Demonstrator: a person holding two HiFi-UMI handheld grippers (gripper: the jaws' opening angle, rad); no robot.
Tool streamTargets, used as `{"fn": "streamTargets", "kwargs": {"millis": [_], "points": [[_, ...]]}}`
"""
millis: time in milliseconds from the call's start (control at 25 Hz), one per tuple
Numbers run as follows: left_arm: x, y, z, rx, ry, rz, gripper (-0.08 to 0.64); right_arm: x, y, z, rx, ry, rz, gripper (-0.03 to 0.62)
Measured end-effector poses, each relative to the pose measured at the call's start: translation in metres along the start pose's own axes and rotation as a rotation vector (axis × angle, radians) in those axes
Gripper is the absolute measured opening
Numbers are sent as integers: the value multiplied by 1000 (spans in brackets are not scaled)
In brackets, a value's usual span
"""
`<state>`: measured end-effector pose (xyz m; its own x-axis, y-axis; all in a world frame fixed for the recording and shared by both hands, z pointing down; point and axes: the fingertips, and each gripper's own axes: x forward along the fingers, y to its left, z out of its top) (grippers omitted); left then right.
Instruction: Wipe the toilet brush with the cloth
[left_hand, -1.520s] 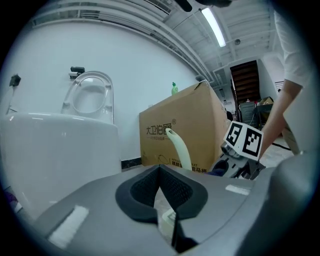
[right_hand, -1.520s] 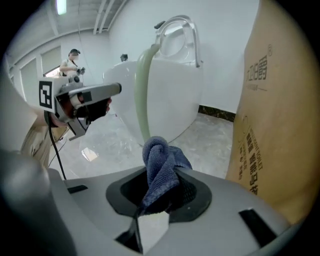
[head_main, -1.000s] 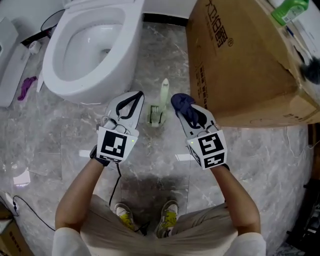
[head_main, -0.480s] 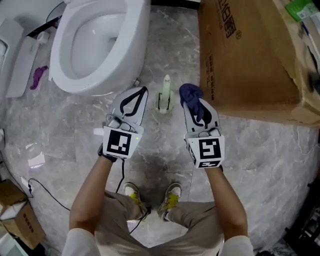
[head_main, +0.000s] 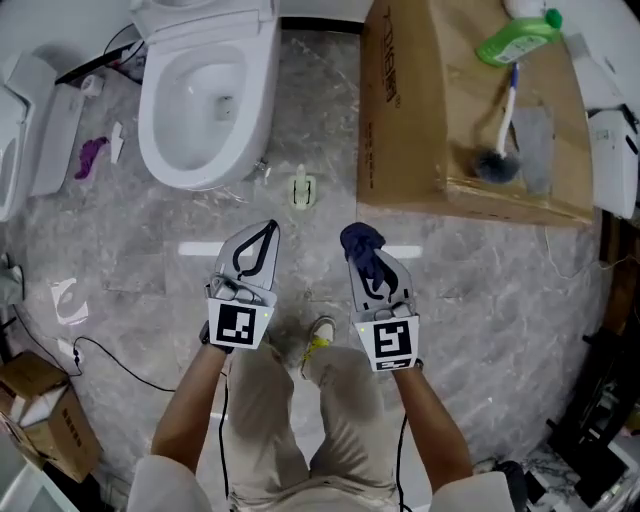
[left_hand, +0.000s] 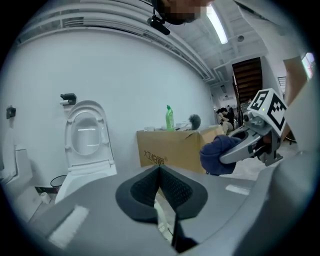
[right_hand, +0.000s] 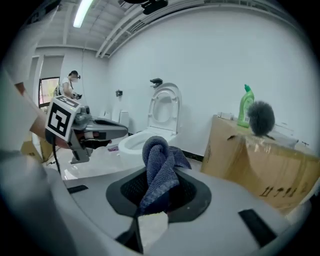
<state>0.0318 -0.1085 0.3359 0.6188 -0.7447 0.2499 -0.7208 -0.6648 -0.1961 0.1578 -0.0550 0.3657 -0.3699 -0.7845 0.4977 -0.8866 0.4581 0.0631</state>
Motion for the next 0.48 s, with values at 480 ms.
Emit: {"fn": "streamTargets", "kwargs": {"millis": [480], "points": [[-87,-11,182,-88,18,58,2,-171,-11,123,94,-9,-32,101]]}}
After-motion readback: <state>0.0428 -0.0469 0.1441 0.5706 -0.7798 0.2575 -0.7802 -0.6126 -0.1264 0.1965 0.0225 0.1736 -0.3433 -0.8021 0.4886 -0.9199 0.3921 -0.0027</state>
